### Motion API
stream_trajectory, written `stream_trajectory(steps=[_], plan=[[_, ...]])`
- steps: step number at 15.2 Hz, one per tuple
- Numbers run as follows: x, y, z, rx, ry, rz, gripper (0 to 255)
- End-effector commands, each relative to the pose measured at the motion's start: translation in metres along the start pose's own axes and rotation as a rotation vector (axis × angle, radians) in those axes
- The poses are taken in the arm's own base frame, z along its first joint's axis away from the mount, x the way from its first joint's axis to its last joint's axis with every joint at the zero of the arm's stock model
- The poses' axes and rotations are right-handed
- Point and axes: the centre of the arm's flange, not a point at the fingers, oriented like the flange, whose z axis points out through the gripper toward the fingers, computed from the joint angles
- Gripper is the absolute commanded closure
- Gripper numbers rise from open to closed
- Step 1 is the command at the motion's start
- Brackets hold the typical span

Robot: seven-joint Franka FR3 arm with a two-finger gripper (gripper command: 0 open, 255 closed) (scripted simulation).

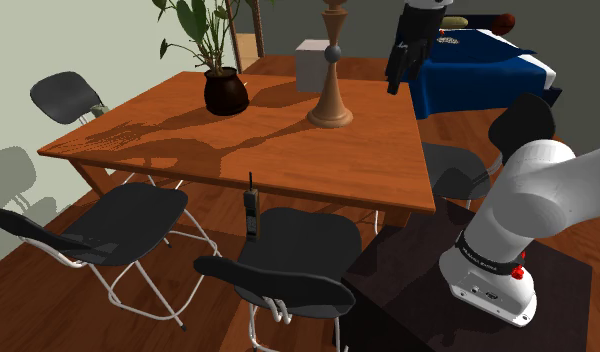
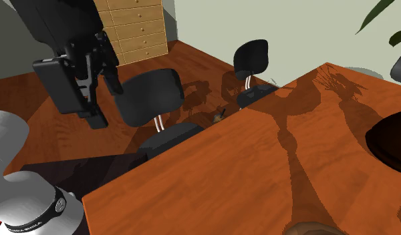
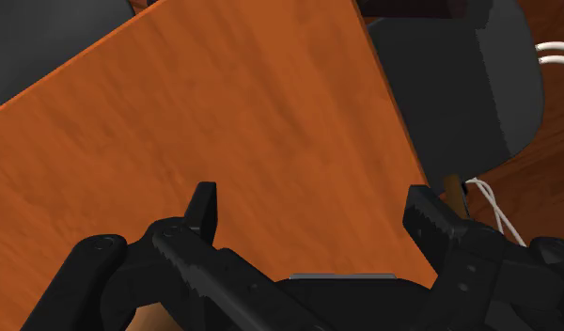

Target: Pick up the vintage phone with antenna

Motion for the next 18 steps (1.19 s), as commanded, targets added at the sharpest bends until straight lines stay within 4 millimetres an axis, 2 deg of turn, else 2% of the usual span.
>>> stream_trajectory(steps=[1,9,18], plan=[[0.000,0.000,0.000,0.000,0.000,0.000,0],[0.043,-0.075,0.059,0.036,-0.067,0.168,0],[0.101,-0.152,0.126,0.076,-0.142,0.356,0]])
